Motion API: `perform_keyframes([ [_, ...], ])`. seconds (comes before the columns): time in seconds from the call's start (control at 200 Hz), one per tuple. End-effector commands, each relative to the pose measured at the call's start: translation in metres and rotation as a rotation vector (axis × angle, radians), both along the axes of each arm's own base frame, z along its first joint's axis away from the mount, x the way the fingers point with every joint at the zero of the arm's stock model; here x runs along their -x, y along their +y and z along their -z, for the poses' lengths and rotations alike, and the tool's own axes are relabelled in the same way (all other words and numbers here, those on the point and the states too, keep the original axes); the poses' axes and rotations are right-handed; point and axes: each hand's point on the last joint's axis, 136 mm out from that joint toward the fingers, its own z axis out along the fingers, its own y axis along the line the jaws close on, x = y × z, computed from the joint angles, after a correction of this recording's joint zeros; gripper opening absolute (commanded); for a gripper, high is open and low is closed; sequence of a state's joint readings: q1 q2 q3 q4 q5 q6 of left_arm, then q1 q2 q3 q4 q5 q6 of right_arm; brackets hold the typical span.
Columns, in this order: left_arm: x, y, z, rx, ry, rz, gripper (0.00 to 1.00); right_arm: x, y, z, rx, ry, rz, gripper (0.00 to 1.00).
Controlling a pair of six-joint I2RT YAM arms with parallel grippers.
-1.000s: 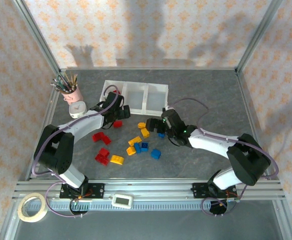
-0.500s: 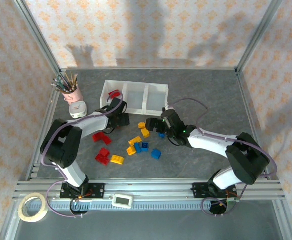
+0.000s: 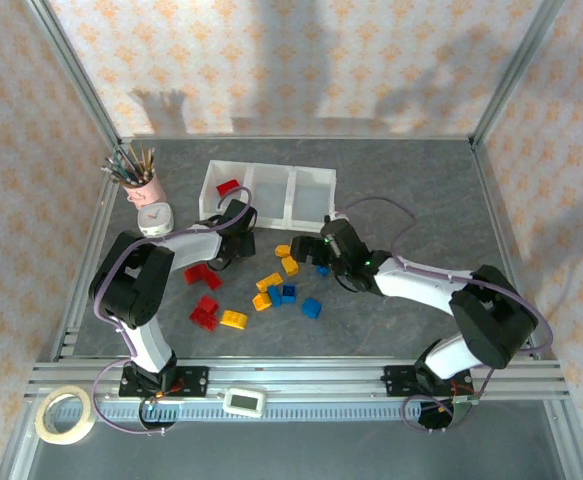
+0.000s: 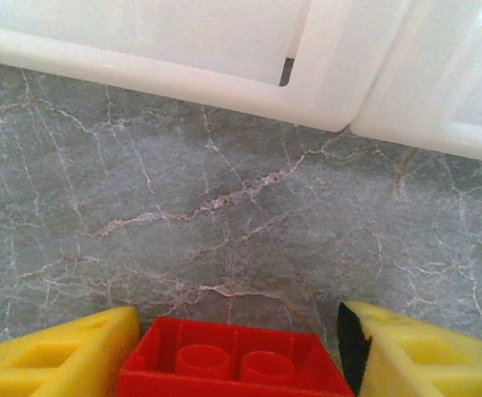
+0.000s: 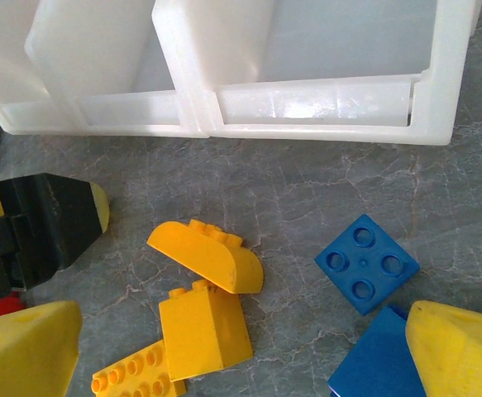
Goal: Sort the legos into containers by color
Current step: Pick up the lego from the middle-left of the table.
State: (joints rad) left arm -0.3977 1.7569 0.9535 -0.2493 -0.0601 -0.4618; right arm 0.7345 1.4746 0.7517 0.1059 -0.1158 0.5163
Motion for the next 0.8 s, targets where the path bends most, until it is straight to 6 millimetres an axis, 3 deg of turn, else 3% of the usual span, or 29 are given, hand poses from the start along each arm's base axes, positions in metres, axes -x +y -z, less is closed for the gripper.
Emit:
perform_keyframes([
  [0.0, -0.001, 0.004, 0.005, -0.028, -0.003, -0.005, 0.58, -0.003, -0.003, 0.005, 0.026, -0.012, 0.020, 1.00],
  [0.24, 0.000, 0.005, 0.000, -0.038, -0.008, 0.007, 0.43, -0.004, -0.007, 0.000, 0.035, -0.029, 0.034, 1.00],
  [0.455, 0.003, 0.006, -0.019, -0.020, -0.043, 0.015, 0.41, -0.007, -0.008, -0.012, 0.037, -0.056, 0.039, 1.00],
  [0.621, 0.003, 0.003, -0.046, 0.011, -0.095, 0.027, 0.41, -0.012, -0.007, -0.022, 0.054, -0.075, 0.039, 1.00],
  [0.796, -0.002, 0.007, -0.088, 0.021, -0.198, 0.016, 0.41, -0.017, -0.001, -0.035, 0.042, -0.099, 0.030, 1.00],
])
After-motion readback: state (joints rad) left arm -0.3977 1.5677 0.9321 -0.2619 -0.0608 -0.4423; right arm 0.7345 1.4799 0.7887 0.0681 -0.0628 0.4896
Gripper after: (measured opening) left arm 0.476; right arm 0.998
